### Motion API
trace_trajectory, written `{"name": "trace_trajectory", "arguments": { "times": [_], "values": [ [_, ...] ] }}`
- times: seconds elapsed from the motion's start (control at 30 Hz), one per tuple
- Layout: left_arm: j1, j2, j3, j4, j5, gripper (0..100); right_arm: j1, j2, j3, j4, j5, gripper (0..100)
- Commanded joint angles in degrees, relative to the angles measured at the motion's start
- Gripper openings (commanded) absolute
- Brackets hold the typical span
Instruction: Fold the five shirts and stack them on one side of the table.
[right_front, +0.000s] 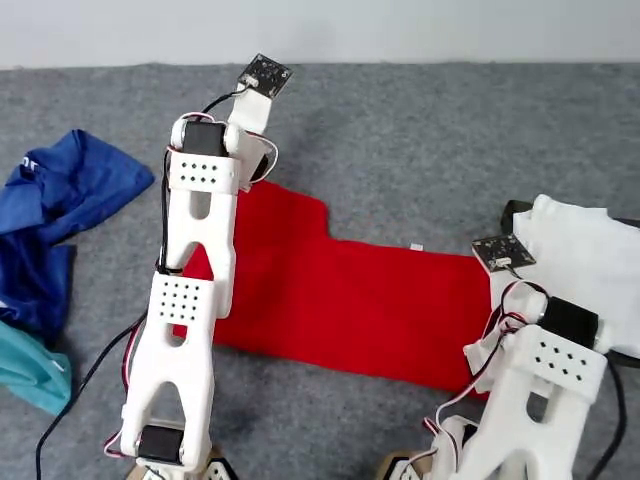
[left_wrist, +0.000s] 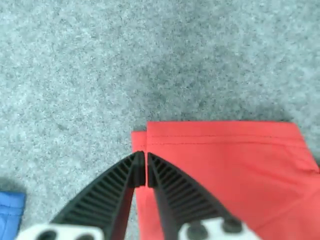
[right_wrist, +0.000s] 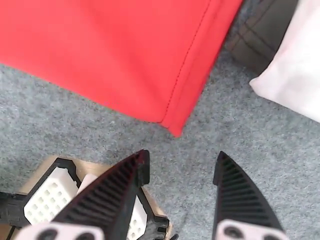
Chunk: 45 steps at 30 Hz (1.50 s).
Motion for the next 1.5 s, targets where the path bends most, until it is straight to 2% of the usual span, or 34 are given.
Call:
{"name": "trace_trajectory", "arguments": {
  "times": [0.0,0.27,0.63,0.8,0.87,1.2,1.33,1.47],
  "values": [
    [-0.3,-2.7,-1.5,0.8,1.0,1,-0.3,-0.3,-2.0,0.0,-0.6,21.7],
    [-0.3,7.5,0.6,-10.3,1.1,10,-0.5,0.1,-2.0,-0.3,-0.6,21.7],
    [-0.4,9.8,0.8,-18.2,0.6,10,-0.5,0.1,-2.0,-0.3,-0.6,21.7],
    [-0.4,9.6,0.8,-16.4,0.6,1,-0.3,0.0,-2.0,-0.1,-0.6,21.7],
    [-0.3,9.6,0.8,-13.3,0.6,1,-0.3,0.0,-2.0,-0.3,-0.6,21.7],
    [0.6,9.1,0.4,-9.9,0.9,2,-0.5,0.1,-2.0,-0.5,-0.6,21.7],
    [1.3,7.6,0.0,-1.9,0.9,9,-0.5,0.1,-2.0,-0.6,-0.4,21.6],
    [0.9,7.0,0.0,-1.1,1.1,10,-0.5,0.1,-2.0,-0.6,-0.3,21.6]
  ]
}}
